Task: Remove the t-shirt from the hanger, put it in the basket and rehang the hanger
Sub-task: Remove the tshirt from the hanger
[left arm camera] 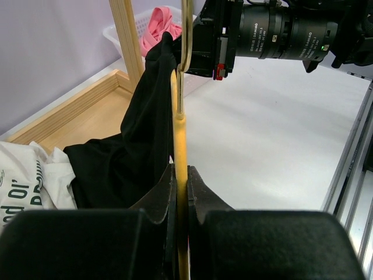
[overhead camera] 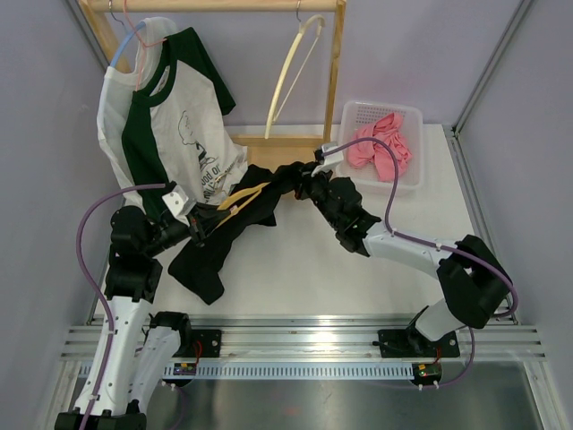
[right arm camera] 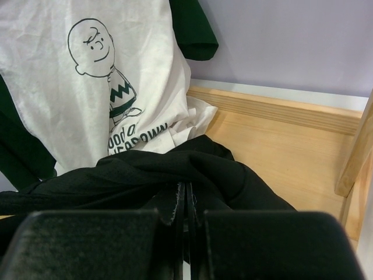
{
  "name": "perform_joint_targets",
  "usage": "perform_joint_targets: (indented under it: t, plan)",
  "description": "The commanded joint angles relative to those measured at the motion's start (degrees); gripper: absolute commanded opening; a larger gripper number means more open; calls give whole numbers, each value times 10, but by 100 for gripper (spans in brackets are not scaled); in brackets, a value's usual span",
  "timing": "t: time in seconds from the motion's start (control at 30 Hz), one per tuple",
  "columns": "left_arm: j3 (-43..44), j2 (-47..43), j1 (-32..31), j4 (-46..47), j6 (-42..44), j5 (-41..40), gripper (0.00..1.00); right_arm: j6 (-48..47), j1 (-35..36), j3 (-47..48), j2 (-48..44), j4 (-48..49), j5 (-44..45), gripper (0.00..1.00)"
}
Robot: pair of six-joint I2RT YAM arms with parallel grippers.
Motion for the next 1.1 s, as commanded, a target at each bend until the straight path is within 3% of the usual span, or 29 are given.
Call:
perform_joint_targets:
  t: [0.0,0.13,0.27,0.5,0.7,0.83,1.07]
  plan:
    - [36,-19,-3,-2,-5,62,0,-1,-55,-8,-19,-4,71,0]
    - [40,-20,-3,-17,10,63,0,4,-63,-23,-28,4,72,0]
    - [39,-11,-3,-16,13,14,0,4,-63,-42,-51,27,51,0]
    - [46,50,-5,-19,29,-51,0,25,-63,-48,-81,28,-95,0]
    - [46,82,-42,-11,45,-128,0,33,-63,-12,-85,-45,-189,0]
    - [42,70,-70,-28,81,-113,0,39,-63,-21,-90,-41,-149,0]
    - [49,46,-91,-64,105,-110,0,10,-65,-24,-96,-77,1,0]
